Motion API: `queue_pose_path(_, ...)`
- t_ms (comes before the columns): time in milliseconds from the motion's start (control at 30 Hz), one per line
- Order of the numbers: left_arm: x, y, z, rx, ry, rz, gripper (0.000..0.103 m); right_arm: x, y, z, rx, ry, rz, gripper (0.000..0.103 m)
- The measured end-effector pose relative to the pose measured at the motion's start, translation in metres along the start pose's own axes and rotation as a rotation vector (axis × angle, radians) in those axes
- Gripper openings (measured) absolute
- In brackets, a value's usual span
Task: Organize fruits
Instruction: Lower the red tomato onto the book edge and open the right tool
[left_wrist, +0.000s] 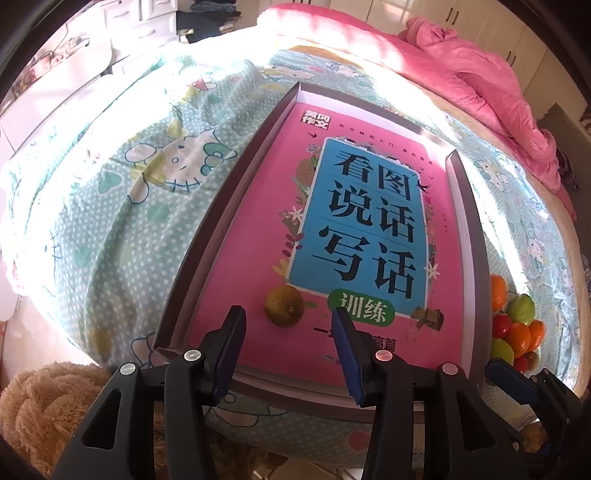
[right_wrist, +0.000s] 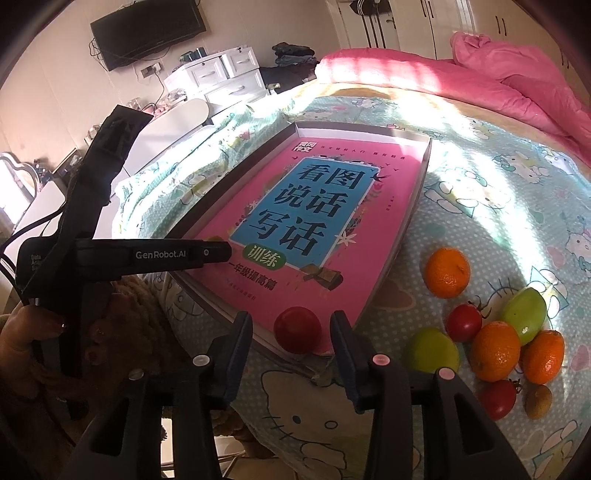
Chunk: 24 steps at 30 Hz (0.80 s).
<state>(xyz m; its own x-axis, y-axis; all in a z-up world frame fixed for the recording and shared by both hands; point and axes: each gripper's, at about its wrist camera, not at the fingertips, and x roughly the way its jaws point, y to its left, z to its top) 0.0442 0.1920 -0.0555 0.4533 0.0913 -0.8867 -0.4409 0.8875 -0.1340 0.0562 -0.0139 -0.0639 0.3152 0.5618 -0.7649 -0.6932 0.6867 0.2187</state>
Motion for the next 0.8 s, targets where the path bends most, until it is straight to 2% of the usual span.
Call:
queue_pose_path(67, -0.002, -0.001, 0.001, 0.006, -0.011, 0.002, 0.051, -0.001, -0.001, 0.0, 0.005, -0.004, 0.0, 0.045)
queue_pose_path(133, -0.005, -0.002, 0.001, 0.008, -0.021, 0.0, 0.06, -0.003, -0.003, 0.0, 0.009, -0.009, -0.002, 0.045)
queue_pose_path(467, -0.016, -0.011, 0.003, 0.037, -0.064, -0.025, 0.066, -0.011, -0.008, -0.001, 0.022, -0.03, -0.014, 0.049)
queue_pose_path(533, -0.021, -0.014, 0.003, 0.045, -0.084, -0.032, 0.073, -0.013, -0.009, -0.002, 0.026, -0.037, -0.02, 0.049)
queue_pose_path(600, -0.026, -0.017, 0.003, 0.056, -0.104, -0.046, 0.074, -0.016, -0.011, -0.002, 0.032, -0.046, -0.025, 0.051)
queue_pose_path(700, -0.033, -0.023, 0.003, 0.074, -0.127, -0.055, 0.075, -0.023, -0.016, -0.002, 0.046, -0.065, -0.035, 0.06)
queue_pose_path(800, -0.037, -0.029, 0.001, 0.09, -0.136, -0.066, 0.075, -0.031, -0.021, -0.002, 0.064, -0.084, -0.042, 0.06)
